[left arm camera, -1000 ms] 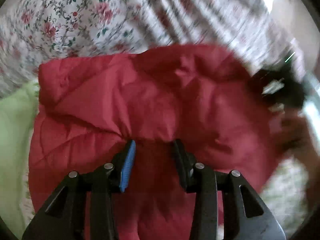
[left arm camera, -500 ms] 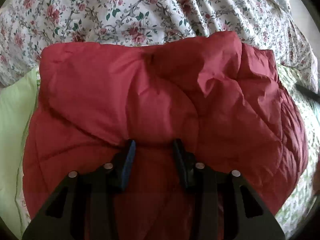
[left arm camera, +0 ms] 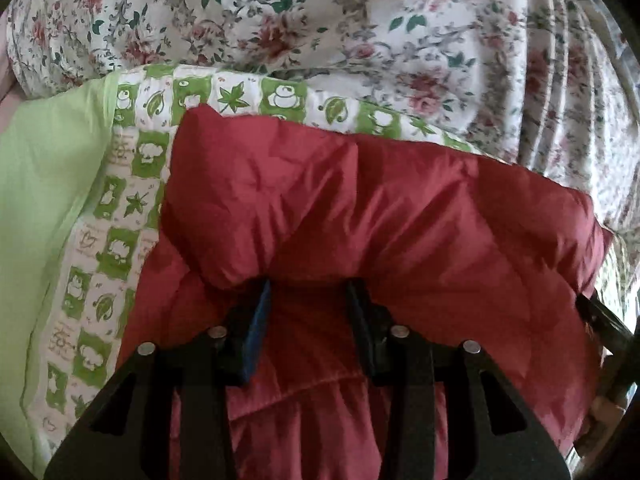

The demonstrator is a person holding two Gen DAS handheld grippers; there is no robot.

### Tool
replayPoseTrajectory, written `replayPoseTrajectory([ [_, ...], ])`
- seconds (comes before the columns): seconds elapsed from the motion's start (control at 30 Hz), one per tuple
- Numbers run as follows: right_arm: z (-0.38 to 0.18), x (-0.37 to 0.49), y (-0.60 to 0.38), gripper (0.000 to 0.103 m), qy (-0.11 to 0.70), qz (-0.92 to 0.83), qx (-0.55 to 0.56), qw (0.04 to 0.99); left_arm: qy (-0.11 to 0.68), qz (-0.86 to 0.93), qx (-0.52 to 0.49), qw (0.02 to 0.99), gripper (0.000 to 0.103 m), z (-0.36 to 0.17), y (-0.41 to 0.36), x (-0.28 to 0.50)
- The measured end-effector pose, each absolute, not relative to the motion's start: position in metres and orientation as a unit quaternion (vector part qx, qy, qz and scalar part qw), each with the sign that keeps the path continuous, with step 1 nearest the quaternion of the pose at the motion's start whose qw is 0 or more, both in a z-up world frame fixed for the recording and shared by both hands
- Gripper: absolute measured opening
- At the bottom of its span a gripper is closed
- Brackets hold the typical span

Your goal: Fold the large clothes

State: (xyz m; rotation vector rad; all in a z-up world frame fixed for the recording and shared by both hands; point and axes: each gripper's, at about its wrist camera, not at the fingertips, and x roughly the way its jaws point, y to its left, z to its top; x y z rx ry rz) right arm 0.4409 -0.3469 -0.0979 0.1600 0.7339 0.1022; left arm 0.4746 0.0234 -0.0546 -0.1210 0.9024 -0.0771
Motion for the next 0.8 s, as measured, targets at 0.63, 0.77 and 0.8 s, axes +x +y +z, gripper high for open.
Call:
replayPoseTrajectory([
  [0.63, -0.094, 0.434, -0.350, 0.098, 0.349, 0.033, 0.105, 0.931, 0.407, -0.037, -0.005, 0.913, 0.039, -0.063, 0.023, 0.416],
  [0.77, -0.073, 0.397, -0.353, 0.099, 0.325, 0.046, 0.117, 0.937, 0.404, -0.037, -0.018, 0.914, 0.039, -0.061, 0.030, 0.414],
  [0.8, -0.068, 0.384, -0.354, 0.099, 0.317, 0.054, 0.122, 0.939, 0.403, -0.043, -0.027, 0.914, 0.039, -0.060, 0.034, 0.411],
])
